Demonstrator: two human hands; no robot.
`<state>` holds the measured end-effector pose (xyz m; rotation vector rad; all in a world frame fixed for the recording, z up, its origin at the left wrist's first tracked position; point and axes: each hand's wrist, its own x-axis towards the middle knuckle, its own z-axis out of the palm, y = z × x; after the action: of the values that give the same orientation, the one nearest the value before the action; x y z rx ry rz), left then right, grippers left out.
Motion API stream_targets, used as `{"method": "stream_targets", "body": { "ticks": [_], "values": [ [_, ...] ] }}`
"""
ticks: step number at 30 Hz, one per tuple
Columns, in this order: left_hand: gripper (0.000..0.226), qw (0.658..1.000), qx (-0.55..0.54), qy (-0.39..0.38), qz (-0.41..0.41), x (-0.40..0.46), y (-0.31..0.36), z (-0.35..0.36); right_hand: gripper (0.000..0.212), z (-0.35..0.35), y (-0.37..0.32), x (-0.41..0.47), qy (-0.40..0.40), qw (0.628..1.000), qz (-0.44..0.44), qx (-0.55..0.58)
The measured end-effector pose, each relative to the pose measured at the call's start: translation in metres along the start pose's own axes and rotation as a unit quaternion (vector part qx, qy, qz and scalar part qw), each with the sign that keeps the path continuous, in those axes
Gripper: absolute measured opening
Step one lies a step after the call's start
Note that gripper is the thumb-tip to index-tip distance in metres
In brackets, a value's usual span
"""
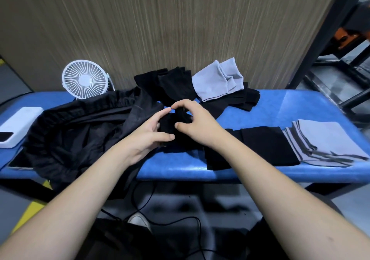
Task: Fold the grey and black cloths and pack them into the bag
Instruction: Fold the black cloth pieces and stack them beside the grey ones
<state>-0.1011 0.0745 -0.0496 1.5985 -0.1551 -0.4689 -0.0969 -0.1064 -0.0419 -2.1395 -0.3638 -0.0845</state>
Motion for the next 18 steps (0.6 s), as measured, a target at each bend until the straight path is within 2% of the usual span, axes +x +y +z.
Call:
{"method": "stream_targets", "body": {
  "ticks": [4, 8, 14, 18],
  "values": [
    [0.073, 0.999, -0.04, -0.022, 0.004, -0.001, 0.002, -0.004, 0.05, 0.012, -0.002, -0.001, -0.034, 0.999, 0.019, 0.026],
    [0.053, 0.998, -0.055, -0.041, 0.014, -0.002, 0.004, -0.01, 0.052, 0.009, -0.008, -0.006, -0.06, 0.989, 0.058, 0.119],
    [0.039, 0.999, 0.009, 0.052, 0.01, 0.001, -0.002, -0.008, 0.035, 0.007, -0.008, -0.011, -0.091, 0.981, 0.066, 0.155],
    [0.046, 0.992, -0.027, 0.12, 0.007, 0.004, 0.001, -0.009, 0.026, 0.003, -0.002, -0.007, -0.034, 0.991, 0.067, 0.109]
  ]
}}
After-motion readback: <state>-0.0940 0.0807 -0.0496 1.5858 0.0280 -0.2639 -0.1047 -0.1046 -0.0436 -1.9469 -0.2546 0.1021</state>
